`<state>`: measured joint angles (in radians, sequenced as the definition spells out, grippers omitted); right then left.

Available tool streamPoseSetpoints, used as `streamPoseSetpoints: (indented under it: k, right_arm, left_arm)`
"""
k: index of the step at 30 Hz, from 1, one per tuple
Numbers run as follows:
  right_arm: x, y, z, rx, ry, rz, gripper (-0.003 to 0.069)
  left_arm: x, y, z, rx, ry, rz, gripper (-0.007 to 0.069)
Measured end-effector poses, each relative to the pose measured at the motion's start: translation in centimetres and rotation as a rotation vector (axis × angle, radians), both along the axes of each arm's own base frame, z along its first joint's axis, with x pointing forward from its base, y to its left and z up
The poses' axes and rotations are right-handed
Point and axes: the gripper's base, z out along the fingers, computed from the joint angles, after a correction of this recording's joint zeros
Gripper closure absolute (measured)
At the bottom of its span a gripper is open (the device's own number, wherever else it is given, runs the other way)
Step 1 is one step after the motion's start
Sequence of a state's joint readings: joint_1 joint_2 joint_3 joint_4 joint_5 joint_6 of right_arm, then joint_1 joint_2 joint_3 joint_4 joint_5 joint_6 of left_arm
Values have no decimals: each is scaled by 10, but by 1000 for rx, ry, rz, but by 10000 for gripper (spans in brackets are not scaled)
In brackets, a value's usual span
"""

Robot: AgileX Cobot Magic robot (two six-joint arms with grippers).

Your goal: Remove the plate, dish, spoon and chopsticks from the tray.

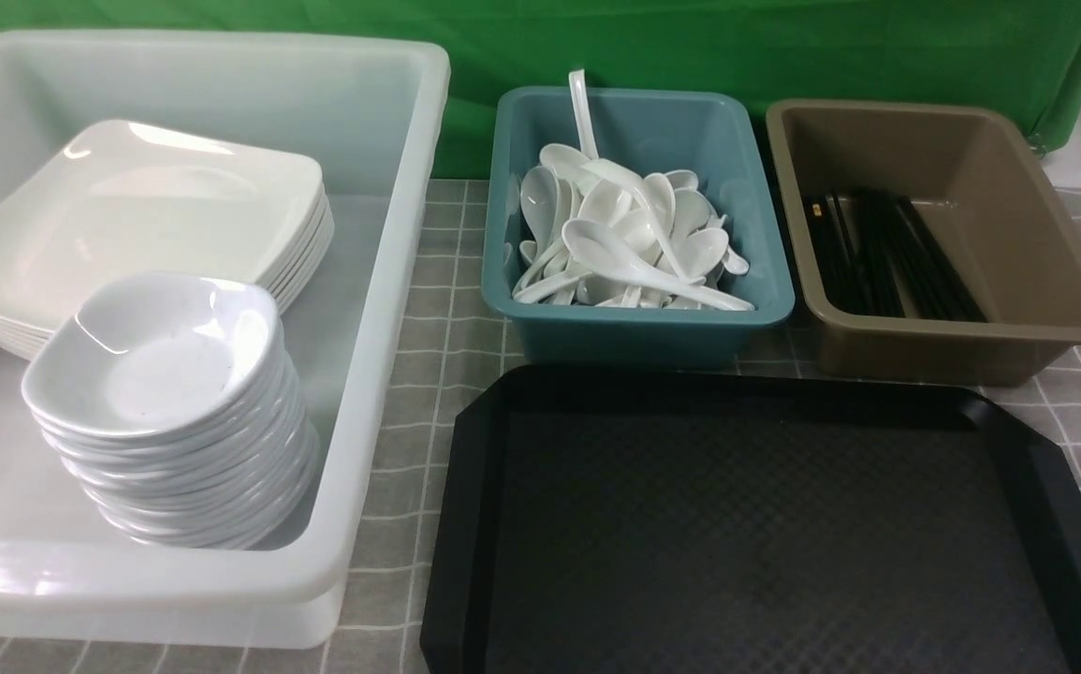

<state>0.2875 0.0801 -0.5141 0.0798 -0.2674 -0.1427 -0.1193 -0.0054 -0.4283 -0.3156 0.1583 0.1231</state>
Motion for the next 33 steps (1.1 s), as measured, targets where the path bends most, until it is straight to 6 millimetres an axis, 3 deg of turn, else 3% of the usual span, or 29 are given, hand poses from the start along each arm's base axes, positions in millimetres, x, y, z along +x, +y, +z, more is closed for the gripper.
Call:
streamPoseSetpoints:
  k: [7,11,15,18,26,33]
  right_arm:
    - [5,2,-8,-35,104,8,424]
    - [8,4,-14,-60,176,13,422]
    - [10,5,-18,-73,216,16,422]
    - [10,5,-19,-79,233,17,422]
    - [12,6,-22,-90,265,19,422]
    - [13,6,-25,-101,297,22,421]
  left_arm:
    - [0,0,0,0,0,0,623]
    - [3,1,-5,121,5,58,623]
    - [15,2,-27,237,97,136,623]
    - [29,3,-63,255,237,181,623]
    - [46,5,-134,303,449,200,623]
    - [48,5,-146,296,482,192,623]
